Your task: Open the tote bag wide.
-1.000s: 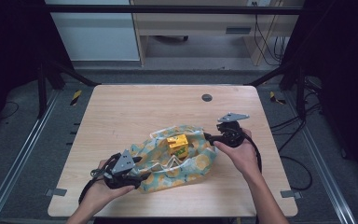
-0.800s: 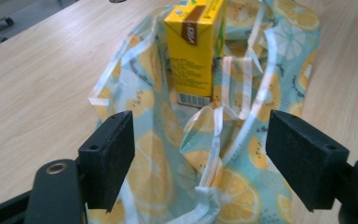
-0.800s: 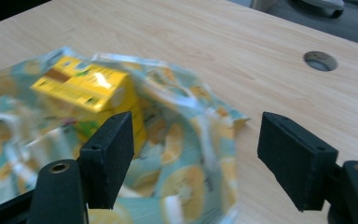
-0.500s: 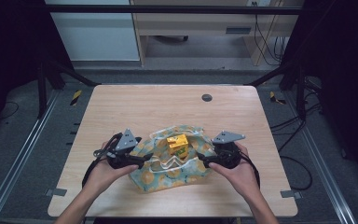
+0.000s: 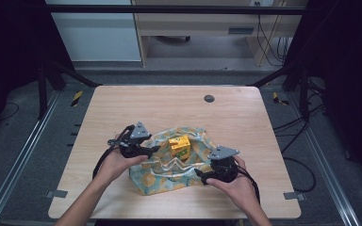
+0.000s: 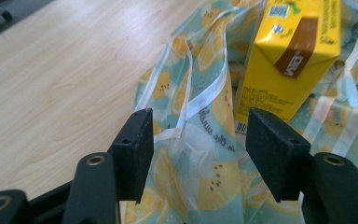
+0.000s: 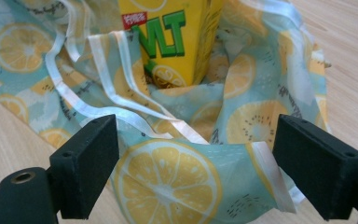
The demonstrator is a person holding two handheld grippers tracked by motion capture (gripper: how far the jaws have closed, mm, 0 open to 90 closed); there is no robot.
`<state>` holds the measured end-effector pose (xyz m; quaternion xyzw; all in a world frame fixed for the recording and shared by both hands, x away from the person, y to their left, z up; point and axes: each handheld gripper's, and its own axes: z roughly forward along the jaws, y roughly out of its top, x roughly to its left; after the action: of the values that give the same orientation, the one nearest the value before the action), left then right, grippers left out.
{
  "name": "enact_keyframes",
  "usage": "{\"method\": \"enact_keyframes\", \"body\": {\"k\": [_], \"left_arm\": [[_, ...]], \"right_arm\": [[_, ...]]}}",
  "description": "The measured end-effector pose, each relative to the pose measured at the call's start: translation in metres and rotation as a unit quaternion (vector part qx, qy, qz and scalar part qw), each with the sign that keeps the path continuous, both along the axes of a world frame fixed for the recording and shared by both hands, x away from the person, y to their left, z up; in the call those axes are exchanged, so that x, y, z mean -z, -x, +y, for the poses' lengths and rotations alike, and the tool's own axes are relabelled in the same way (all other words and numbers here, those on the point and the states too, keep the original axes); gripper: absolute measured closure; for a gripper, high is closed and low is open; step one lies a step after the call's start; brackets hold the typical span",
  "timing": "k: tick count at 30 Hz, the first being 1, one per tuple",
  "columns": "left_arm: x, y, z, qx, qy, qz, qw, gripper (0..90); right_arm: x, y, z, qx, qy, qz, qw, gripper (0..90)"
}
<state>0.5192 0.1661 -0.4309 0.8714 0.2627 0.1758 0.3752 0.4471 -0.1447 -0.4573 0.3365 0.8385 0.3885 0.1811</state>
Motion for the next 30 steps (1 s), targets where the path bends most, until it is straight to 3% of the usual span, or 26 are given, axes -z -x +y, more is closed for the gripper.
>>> {"method": "enact_keyframes", "body": {"k": [4,5,6,7,8,9,10,11,13,16,18,22,30], "left_arm": [[0.006,-0.002,-0.003,0.005,-0.011,0.004,0.9999,50.6],[0.009,-0.002,-0.006,0.009,-0.019,0.002,0.9998,57.9],[0.009,-0.002,-0.006,0.009,-0.019,0.002,0.9998,61.6],[0.011,-0.003,-0.008,0.009,-0.028,-0.004,0.9996,65.4],[0.011,-0.003,-0.008,0.009,-0.028,-0.004,0.9996,69.6],[0.013,-0.004,-0.009,0.004,-0.023,-0.004,0.9997,73.2],[0.013,-0.004,-0.009,0.004,-0.023,-0.004,0.9997,76.8],[0.015,-0.006,-0.008,-0.002,-0.015,-0.004,0.9999,79.9],[0.015,-0.007,-0.007,-0.010,-0.005,-0.007,0.9999,84.7],[0.012,-0.008,-0.003,-0.023,0.007,-0.017,0.9996,88.2],[0.011,-0.010,0.000,-0.035,0.015,-0.023,0.9990,88.9],[0.014,-0.014,0.002,-0.048,0.009,-0.021,0.9986,89.4],[0.034,-0.022,0.004,-0.066,0.001,0.000,0.9978,89.7]], "right_arm": [[0.007,0.003,-0.002,-0.003,0.010,0.004,0.9999,17.3],[0.012,0.004,-0.003,-0.007,0.020,0.009,0.9997,24.8],[0.012,0.004,-0.003,-0.007,0.020,0.009,0.9997,24.8],[0.017,0.004,-0.005,-0.012,0.028,0.015,0.9994,34.3],[0.017,0.004,-0.005,-0.012,0.028,0.015,0.9994,34.3],[0.020,0.004,-0.007,-0.016,0.038,0.020,0.9990,46.0],[0.020,0.004,-0.007,-0.016,0.038,0.020,0.9990,46.0],[0.022,0.003,-0.009,-0.020,0.038,0.023,0.9988,58.2],[0.024,0.002,-0.010,-0.026,0.038,0.027,0.9986,70.1],[0.023,0.001,-0.014,-0.029,0.030,0.027,0.9988,81.7],[0.020,0.000,-0.017,-0.027,0.022,0.024,0.9991,86.1],[0.022,-0.004,-0.024,-0.022,0.020,0.037,0.9989,88.7],[0.030,-0.007,-0.033,-0.018,0.020,0.062,0.9977,89.8]]}}
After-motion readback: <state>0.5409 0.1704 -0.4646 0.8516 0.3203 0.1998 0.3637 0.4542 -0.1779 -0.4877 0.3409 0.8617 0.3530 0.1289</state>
